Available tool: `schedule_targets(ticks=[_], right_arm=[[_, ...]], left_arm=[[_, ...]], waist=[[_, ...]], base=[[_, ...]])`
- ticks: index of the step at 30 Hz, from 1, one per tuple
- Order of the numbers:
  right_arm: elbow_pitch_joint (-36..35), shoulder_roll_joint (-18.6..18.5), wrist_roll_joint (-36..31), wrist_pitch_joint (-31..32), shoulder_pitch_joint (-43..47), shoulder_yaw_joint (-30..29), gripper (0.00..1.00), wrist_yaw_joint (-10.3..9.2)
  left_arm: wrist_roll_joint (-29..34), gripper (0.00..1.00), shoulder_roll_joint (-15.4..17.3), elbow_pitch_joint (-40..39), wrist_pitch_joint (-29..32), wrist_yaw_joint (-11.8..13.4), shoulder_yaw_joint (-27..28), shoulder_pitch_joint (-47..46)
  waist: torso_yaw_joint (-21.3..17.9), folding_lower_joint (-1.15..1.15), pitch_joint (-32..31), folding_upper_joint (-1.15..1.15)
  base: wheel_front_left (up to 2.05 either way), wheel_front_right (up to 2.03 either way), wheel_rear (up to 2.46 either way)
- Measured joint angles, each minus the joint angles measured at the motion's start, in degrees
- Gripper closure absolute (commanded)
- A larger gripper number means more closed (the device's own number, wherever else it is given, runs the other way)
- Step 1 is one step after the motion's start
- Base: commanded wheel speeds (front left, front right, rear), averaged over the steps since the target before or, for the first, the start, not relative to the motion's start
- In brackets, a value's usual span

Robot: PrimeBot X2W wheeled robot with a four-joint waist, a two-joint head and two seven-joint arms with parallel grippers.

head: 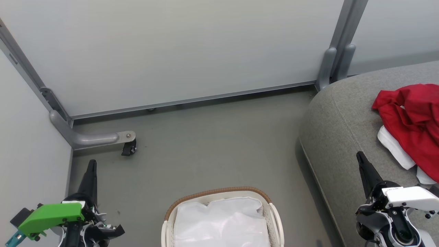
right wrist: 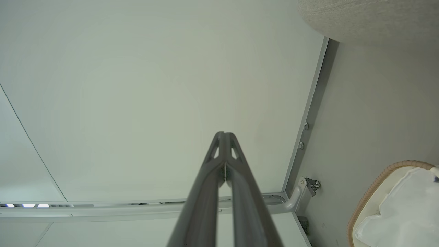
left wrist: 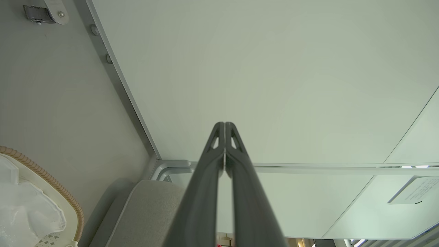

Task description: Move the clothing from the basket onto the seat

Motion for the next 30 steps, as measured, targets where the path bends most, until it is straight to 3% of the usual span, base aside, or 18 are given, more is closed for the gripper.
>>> schedule_targets(ticks=[30], right_arm=[[0.00,0.00,0.00,0.00,0.01,0.00,1.00,0.00]], left_arm=[[0.00,1.00,0.00,0.00,0.01,0.00,-0.01,0.00]], waist=[[0.00,0.00,0.00,0.00]], base=[[0.00,0.00,0.00]])
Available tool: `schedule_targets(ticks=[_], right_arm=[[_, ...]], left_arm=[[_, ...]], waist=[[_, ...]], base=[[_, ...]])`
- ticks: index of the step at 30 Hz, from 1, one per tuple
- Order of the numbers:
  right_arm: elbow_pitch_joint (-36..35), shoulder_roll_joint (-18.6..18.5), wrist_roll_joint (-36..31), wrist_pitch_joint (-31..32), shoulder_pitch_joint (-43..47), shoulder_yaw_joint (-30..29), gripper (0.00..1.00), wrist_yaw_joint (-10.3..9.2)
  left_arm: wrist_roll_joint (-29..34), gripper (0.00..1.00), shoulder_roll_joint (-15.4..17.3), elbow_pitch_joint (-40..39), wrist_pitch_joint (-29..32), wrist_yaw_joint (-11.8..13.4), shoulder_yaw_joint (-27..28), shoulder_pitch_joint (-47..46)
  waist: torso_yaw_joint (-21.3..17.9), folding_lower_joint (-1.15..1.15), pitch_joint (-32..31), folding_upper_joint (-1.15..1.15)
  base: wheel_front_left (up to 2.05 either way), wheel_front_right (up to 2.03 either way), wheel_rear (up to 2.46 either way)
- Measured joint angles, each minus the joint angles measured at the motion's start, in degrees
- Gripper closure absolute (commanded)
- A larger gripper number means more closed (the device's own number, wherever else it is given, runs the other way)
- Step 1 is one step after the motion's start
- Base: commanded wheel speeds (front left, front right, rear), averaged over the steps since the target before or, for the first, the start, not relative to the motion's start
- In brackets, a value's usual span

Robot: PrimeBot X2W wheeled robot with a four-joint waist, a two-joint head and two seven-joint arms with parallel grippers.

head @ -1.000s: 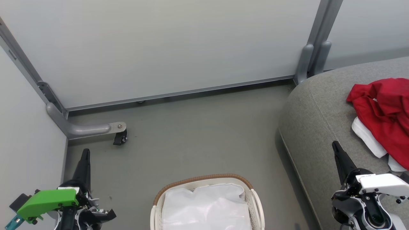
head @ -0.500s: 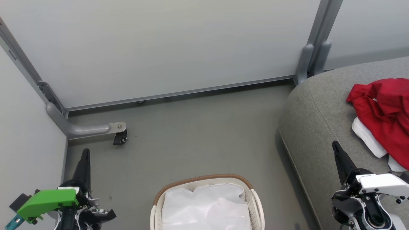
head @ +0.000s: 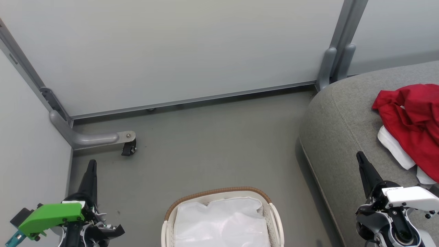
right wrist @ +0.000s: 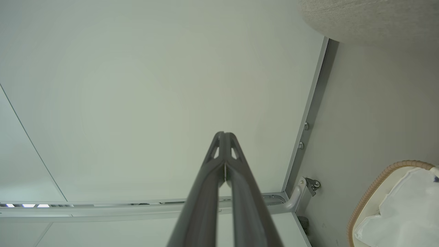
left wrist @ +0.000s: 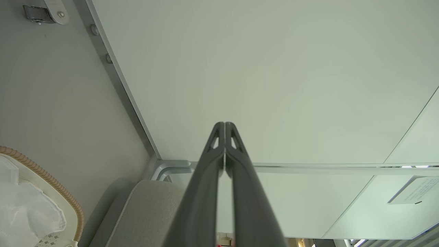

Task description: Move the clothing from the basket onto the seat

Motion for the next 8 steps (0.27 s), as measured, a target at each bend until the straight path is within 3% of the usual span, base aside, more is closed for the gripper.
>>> schedule_targets(ticks=[8], right_arm=[[0.00,0.00,0.00,0.00,0.00,0.00,1.00,0.00]], left_arm=[[0.00,1.00,0.00,0.00,-0.01,0.00,0.00,0.00]], waist=[[0.00,0.00,0.00,0.00]], base=[[0.00,0.00,0.00]])
